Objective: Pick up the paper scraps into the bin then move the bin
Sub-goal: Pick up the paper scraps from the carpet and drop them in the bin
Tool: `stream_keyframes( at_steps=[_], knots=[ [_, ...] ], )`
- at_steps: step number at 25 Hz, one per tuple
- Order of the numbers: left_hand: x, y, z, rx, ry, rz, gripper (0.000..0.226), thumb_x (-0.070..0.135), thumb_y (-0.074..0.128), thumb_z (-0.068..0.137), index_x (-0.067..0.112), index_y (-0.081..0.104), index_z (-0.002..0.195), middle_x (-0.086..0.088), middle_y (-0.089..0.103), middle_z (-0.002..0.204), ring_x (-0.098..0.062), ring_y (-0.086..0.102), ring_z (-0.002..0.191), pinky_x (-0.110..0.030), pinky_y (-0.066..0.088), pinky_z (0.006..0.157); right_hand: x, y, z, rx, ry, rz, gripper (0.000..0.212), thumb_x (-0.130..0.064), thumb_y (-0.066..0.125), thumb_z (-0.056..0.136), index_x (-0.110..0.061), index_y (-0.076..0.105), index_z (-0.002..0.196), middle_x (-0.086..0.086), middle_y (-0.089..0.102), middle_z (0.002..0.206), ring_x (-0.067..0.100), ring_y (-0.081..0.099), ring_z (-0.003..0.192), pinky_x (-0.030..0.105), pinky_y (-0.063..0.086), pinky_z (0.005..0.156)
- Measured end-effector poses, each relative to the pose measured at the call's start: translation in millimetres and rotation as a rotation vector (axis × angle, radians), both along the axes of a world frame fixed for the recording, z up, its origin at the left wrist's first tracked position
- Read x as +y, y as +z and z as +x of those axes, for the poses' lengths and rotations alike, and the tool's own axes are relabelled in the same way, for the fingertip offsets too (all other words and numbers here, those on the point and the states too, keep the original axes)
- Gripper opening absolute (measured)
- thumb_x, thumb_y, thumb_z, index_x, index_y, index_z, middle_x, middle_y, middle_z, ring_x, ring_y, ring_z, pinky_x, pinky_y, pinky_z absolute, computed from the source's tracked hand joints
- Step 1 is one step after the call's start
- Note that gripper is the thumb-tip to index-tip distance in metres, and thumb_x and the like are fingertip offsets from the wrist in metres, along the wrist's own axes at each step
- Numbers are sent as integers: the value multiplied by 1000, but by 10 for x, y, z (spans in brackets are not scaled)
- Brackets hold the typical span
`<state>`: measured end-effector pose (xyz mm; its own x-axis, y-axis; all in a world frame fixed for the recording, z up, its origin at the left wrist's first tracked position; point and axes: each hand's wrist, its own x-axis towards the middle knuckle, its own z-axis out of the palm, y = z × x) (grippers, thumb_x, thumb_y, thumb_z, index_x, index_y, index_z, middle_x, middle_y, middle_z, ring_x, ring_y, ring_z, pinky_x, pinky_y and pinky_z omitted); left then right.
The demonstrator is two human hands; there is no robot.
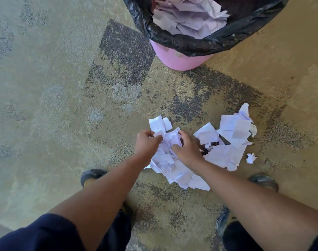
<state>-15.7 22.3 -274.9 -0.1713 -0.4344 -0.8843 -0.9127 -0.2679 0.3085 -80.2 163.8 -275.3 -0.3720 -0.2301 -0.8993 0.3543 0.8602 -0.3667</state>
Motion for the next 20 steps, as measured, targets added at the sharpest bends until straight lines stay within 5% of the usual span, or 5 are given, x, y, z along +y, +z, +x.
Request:
stream_keyframes(
  at_steps=[4,9,11,16,20],
  knots=[
    [72,-16,71,43,-34,16,18,3,71,76,13,56,79,-1,54,68,-16,44,59,-26,34,52,-24,-23,114,63,87,-54,86,-31,83,78,-19,37,151,6,43,146,23,45,134,30,39,104],
    [117,17,151,155,-33,80,25,4,69,85,27,61,91,-4,70,79,-18,62,66,-35,55,68,-164,-49,139,225,-11,-87,25,-20,74,87,-9,64,107,2,67,94,21,62,86,12,37,56],
    [143,73,205,184,-40,89,21,4,65,87,23,71,92,-9,76,80,-19,65,65,-37,56,68,-198,11,187,236,-34,-110,16,-12,67,89,-12,68,105,1,68,86,19,61,78,6,36,52],
    [200,385,265,332,-4,91,15,10,65,95,17,77,94,-13,78,86,-20,68,70,-41,56,69,-118,369,163,240,-211,-200,20,-7,59,94,-21,72,103,-7,70,82,4,61,69,15,44,56],
    [224,812,186,450,-67,17,18,10,66,97,20,79,89,-12,75,81,-22,65,70,-36,53,68,-104,743,146,251,-386,-280,31,-1,58,95,-22,75,110,-5,77,100,11,71,90,20,54,73]
  ],
)
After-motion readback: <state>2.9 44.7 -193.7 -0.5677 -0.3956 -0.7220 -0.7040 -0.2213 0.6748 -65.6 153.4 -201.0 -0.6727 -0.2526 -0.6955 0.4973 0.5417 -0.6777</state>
